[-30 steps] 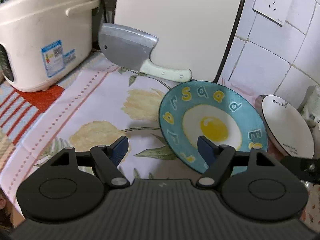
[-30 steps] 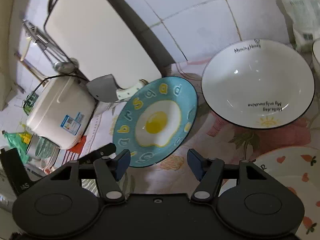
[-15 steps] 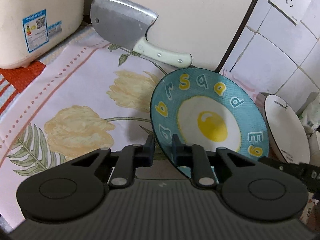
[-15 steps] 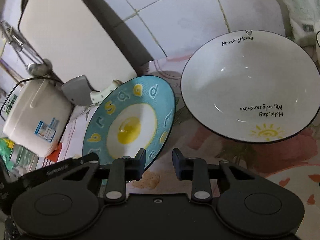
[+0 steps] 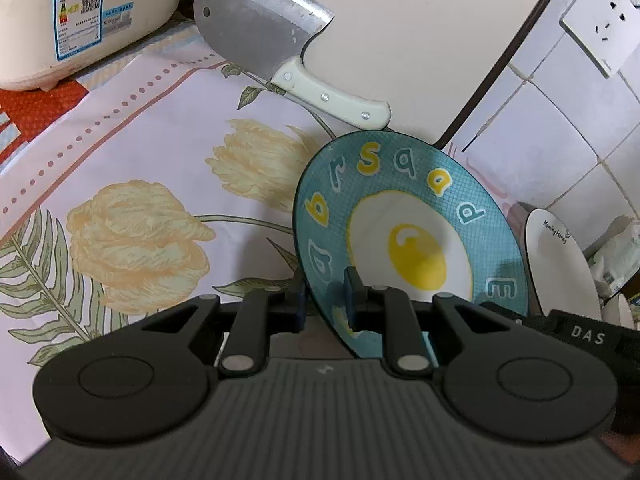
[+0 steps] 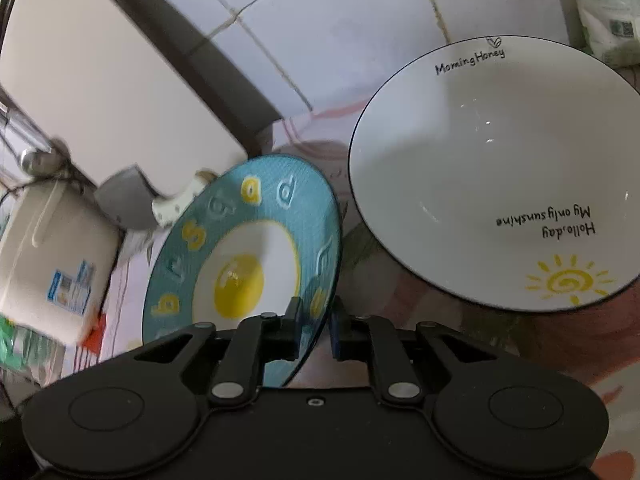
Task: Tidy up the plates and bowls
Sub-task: 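Close both grippers on the blue plate rim and lift it, then carry the blue plate over the Lovely Bear plate and lower it on top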
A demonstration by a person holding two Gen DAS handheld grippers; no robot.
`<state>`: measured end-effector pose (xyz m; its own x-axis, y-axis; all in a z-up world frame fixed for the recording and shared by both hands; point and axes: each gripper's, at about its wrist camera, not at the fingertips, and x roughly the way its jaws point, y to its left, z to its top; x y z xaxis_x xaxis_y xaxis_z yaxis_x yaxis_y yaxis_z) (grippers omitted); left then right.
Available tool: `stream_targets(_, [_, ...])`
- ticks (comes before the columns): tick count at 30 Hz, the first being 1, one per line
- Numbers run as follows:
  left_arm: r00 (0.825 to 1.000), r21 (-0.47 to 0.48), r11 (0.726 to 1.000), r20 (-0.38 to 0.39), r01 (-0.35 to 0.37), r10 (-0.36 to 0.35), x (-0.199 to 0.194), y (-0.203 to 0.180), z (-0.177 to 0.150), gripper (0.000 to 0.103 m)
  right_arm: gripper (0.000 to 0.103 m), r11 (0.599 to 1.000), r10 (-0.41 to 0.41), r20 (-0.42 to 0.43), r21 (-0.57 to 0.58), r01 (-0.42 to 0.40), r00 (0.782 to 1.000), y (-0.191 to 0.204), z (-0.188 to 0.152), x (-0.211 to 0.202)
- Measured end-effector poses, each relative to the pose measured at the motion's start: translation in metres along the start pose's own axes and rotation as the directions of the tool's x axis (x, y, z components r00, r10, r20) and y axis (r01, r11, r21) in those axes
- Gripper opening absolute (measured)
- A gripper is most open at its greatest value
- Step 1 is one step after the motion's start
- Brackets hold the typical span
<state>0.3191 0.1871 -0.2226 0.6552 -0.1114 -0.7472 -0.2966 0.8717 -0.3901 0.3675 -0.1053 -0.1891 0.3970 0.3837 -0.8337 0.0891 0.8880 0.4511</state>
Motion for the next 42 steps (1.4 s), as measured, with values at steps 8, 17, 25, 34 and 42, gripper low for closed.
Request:
stream_targets(8, [1.0, 0.017, 1.0, -0.016, 0.016, -0.016, -0.016, -0.005, -0.009, 0.016, 0.017, 0.993, -0.002, 0.046, -0.115, 0.008, 0.999, 0.011, -0.009, -0.027])
stream_targets(17, [0.999, 0.084, 0.995, -0.032, 0.046, -0.044, -0.064, -0.035, -0.012, 0.016, 0.018, 0.994, 0.002, 0.087, -0.112, 0.007, 0.996, 0.011, -0.019, -0.077])
stream_targets(25, [0.99, 0.168, 0.977, -0.071, 0.129, -0.118, -0.131, -0.081, -0.013, 0.017, 0.019, 0.997, 0.024, 0.135, -0.081, -0.013, 0.991, 0.01, -0.028, -0.163])
stream_targets(34, [0.98, 0.248, 0.949, -0.097, 0.195, -0.176, -0.182, -0.126, -0.036, 0.017, 0.021, 0.996, 0.033, 0.179, -0.09, -0.017, 0.983, -0.009, -0.053, -0.242])
stream_targets(42, [0.965, 0.281, 0.929, -0.167, 0.242, -0.201, -0.208, -0.15, -0.065, 0.017, 0.022, 0.993, 0.0, 0.162, -0.112, 0.019, 0.987, -0.029, -0.075, -0.286])
